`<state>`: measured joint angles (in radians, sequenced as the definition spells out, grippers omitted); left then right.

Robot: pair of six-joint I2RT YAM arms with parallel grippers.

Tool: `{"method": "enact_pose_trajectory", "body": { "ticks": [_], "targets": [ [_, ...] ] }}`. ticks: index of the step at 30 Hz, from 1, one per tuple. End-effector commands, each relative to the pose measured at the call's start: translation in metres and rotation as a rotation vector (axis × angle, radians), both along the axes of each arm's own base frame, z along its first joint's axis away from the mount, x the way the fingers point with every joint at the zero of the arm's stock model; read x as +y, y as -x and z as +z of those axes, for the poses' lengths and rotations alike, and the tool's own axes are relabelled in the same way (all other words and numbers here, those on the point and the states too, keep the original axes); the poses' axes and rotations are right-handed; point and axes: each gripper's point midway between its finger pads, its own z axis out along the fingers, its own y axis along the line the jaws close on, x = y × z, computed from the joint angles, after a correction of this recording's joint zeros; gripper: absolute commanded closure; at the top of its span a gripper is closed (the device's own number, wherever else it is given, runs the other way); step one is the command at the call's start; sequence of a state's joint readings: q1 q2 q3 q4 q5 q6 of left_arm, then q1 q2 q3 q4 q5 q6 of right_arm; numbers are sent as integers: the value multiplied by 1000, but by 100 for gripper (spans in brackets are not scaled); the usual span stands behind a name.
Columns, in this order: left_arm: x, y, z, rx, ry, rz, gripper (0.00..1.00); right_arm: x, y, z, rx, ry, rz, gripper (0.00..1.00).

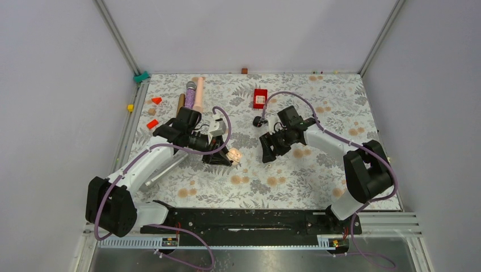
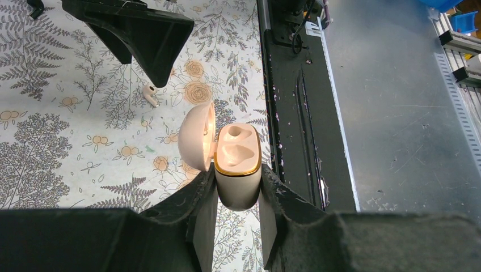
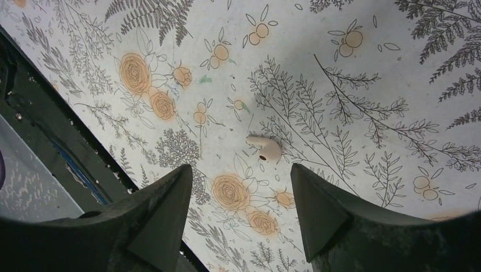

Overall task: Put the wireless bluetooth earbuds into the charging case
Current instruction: Pick up the earbud from the center of the board.

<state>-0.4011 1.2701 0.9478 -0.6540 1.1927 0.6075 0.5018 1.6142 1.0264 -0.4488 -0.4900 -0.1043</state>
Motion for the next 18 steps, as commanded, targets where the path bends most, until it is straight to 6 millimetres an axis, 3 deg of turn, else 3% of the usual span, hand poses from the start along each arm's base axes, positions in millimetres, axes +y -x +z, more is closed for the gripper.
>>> {"method": "enact_pose_trajectory", "body": {
  "ticks": [1,8,18],
  "targets": [
    [-4,-2,22,-81,59,-29,100,-1,5,-5,15,-9,30,29],
    [-4,-2,22,-87,55,-25,100,2,6,-23,161,0,-10,32],
    [-4,-6,18,-82,45,-21,100,9,7,-31,241,-13,-22,34]
  ]
}}
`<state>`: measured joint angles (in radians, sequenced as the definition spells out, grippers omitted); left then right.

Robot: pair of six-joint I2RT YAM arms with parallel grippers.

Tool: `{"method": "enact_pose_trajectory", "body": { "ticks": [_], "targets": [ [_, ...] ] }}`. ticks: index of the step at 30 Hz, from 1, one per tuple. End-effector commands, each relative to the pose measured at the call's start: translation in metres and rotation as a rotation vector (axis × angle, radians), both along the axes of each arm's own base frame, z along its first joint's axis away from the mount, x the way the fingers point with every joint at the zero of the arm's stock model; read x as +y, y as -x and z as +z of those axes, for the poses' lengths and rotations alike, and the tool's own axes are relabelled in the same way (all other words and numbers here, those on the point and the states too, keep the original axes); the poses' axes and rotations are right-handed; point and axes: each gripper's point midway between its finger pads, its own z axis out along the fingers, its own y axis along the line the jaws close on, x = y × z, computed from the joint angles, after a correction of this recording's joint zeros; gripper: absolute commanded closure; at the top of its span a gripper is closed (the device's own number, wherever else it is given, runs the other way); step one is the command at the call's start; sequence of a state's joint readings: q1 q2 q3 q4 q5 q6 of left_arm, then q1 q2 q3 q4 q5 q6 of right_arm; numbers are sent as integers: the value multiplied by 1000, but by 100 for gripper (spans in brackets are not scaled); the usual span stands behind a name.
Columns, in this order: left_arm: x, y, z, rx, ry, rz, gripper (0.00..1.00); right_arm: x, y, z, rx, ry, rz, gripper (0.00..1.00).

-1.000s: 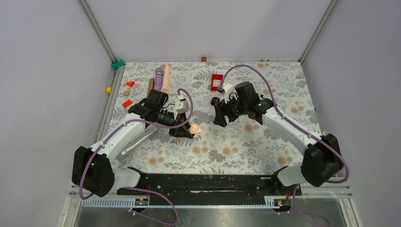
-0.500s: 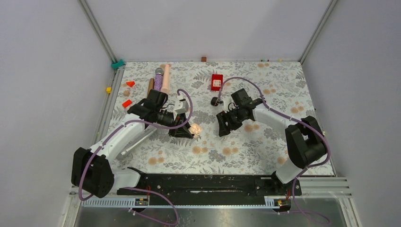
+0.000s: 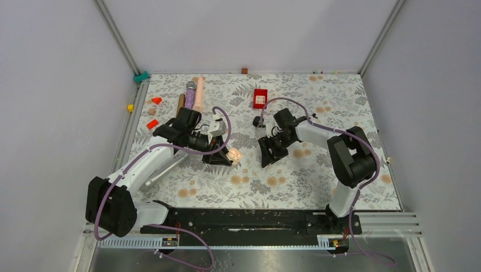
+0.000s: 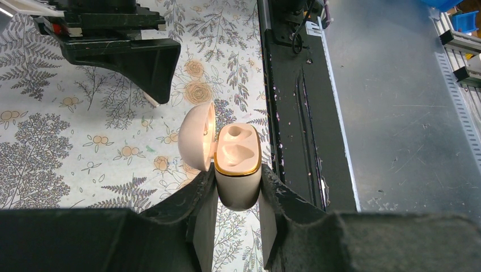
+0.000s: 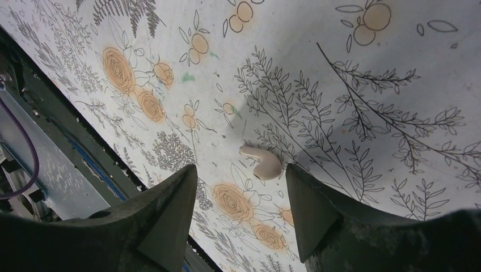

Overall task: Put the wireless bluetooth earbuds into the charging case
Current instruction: Pick up the earbud from the center of the board.

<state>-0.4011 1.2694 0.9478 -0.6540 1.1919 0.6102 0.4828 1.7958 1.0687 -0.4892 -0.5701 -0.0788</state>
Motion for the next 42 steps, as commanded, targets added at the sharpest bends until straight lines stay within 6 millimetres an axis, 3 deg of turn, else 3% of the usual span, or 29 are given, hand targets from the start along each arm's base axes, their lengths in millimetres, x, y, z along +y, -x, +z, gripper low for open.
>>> {"method": "enact_pose_trajectory", "body": {
  "ticks": [1,17,32,42],
  "targets": [
    [-4,-6,18,-79,44,-23,100,8,-4,6,37,-34,-11,35],
    [-4,-4,21,-84,42,-27,100,-15,-11,-13,61,151,-49,42],
    [-3,-5,21,-88,37,-23,100,-8,-5,-17,110,149,-7,54],
    [-2,-4,21,-100,35,-19,100,-9,2,-18,98,179,47,54]
  ]
}}
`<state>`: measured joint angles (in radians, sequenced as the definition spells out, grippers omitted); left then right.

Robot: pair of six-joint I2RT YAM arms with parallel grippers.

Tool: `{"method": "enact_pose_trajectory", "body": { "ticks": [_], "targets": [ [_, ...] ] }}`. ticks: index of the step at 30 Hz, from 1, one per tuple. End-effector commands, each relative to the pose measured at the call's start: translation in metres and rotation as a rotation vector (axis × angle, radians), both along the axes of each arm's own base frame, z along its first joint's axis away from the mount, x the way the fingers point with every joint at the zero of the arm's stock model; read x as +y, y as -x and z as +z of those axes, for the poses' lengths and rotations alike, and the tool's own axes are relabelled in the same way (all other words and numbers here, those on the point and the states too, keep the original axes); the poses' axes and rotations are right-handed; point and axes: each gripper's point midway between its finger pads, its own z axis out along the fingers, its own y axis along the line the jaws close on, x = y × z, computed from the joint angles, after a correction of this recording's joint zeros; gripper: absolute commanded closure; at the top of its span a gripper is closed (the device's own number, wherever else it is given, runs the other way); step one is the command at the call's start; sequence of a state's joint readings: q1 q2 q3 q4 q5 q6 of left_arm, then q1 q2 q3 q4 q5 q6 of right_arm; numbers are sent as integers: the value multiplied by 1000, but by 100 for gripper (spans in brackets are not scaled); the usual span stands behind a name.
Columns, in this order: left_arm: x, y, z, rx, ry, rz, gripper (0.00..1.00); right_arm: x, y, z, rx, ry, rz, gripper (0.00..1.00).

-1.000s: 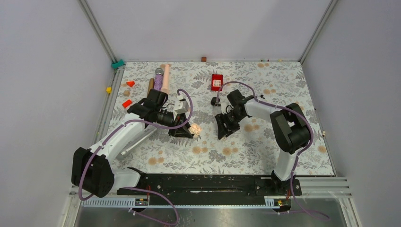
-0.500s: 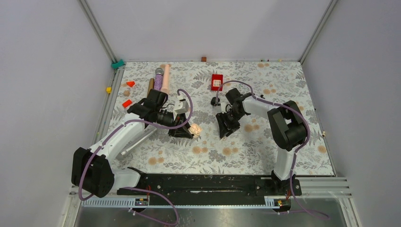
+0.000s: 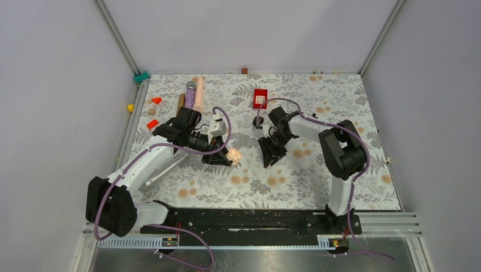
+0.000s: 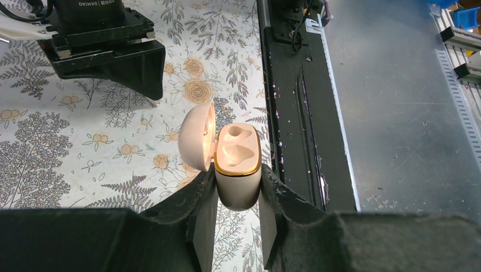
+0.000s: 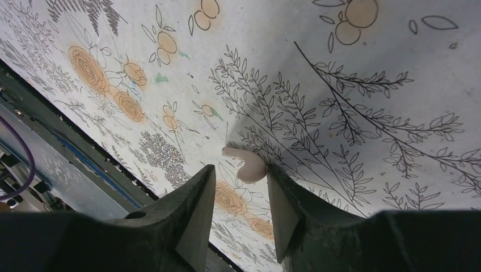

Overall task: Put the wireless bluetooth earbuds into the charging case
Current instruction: Pick up the earbud from the center of the board.

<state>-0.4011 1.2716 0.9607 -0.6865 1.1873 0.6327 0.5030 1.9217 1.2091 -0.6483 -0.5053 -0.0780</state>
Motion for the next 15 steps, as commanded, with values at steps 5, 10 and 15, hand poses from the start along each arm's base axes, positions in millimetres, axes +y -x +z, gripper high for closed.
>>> {"method": "enact_pose_trajectory", "body": {
  "ticks": [5,10,15],
  "targets": [
    [-3,-5,20,-96,45,-18,100,-6,3,-7,5,53,41,63],
    [-3,-5,20,-97,45,-18,100,-1,3,-2,-2,21,40,67],
    [-3,-5,19,-94,43,-17,100,6,2,9,-26,-32,36,72]
  ]
}}
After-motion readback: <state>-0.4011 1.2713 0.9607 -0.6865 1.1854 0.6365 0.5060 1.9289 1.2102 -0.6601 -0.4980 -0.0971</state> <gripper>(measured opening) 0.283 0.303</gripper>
